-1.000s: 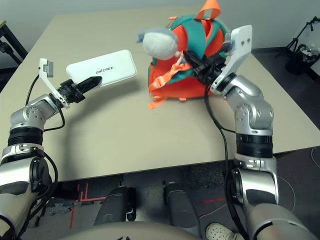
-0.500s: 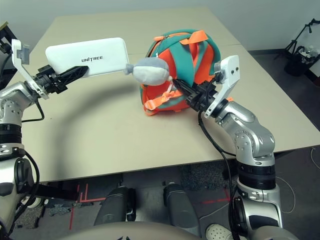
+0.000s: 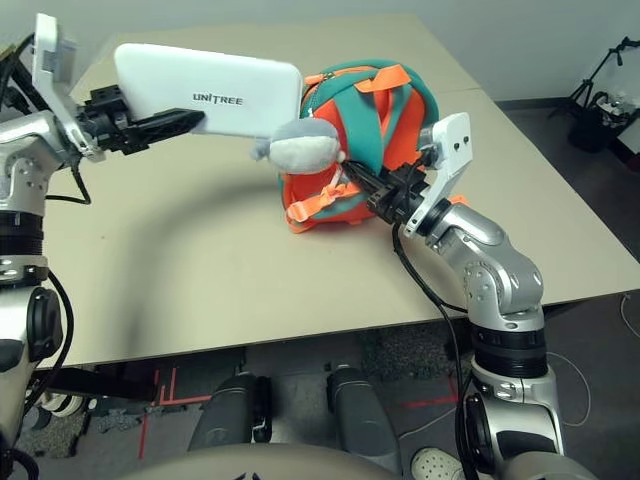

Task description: Put the pencil case into the backpack and zip it.

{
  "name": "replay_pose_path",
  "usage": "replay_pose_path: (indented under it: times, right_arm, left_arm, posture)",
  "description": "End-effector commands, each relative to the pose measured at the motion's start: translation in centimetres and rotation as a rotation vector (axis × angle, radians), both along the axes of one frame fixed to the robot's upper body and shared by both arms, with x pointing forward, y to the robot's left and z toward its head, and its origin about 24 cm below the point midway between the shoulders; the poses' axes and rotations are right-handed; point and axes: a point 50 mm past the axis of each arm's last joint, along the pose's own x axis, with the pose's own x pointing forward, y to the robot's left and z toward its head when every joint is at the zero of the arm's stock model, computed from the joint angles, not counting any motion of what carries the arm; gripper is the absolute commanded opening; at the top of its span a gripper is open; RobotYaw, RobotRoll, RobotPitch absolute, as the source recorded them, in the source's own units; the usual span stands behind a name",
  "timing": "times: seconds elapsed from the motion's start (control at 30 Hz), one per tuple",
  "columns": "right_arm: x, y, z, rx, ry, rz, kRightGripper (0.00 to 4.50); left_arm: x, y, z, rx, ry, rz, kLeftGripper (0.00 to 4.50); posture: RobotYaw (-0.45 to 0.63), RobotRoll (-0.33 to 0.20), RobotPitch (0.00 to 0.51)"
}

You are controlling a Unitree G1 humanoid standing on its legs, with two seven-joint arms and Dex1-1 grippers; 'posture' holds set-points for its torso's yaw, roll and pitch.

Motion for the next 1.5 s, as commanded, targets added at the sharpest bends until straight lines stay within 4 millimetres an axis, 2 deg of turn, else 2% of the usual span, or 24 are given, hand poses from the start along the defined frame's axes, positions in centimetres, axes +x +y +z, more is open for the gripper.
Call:
replay_pose_path:
  times: [0.03, 0.3, 0.47, 0.73, 1.0, 1.13, 1.2, 1.27, 1.5]
  right_arm:
    - [-0.1, 0.2, 0.4, 0.013, -0.030, 0.012, 0.28]
    - [-0.2, 0.1, 0.5, 0.008, -0.032, 0.005, 0.28]
    - [-0.1, 0.2, 0.5, 0.009, -0.032, 0.007, 0.28]
    - [0.0, 0.5, 0.4, 0.011, -0.033, 0.016, 0.28]
    - [0.0, 0.5, 0.4, 0.000, -0.040, 0.011, 0.28]
    - [-0.1, 0.5, 0.5, -0.003, -0.045, 0.008, 0.28]
    - [-0.1, 0.4, 0.5, -0.004, -0.045, 0.005, 0.28]
    - [-0.2, 0.4, 0.5, -0.006, -0.045, 0.004, 0.28]
    - [-0.1, 0.4, 0.4, -0.010, -0.042, 0.005, 0.28]
  left_arm:
    - [0.5, -0.7, 0.7, 0.062, -0.052, -0.010, 3.33]
    - [1.3, -0.3, 0.3, 0.173, -0.097, 0.049, 3.33]
    - [1.5, -0.8, -0.5, 0.218, -0.091, 0.037, 3.33]
    - [2.1, -3.3, -1.8, 0.203, -0.082, 0.003, 3.33]
    - [3.1, -6.1, -3.9, 0.184, -0.061, -0.002, 3.33]
    - [3.2, -7.2, -4.1, 0.167, -0.063, -0.021, 3.33]
    - [3.3, -7.5, -4.0, 0.167, -0.068, -0.021, 4.08]
    - [3.3, -7.7, -3.9, 0.147, -0.063, -0.023, 4.50]
    - [3.3, -7.4, -3.6, 0.133, -0.060, 0.002, 4.50]
  posture:
    - [-0.14, 0.000, 0.079]
    - [-0.14, 0.000, 0.079]
    - [-0.14, 0.000, 0.081]
    - [-0.15, 0.000, 0.073]
    - [-0.17, 0.000, 0.067]
    - [-0.18, 0.000, 0.066]
    - [-0.18, 0.000, 0.066]
    - [-0.18, 0.000, 0.068]
    - [-0.17, 0.000, 0.074]
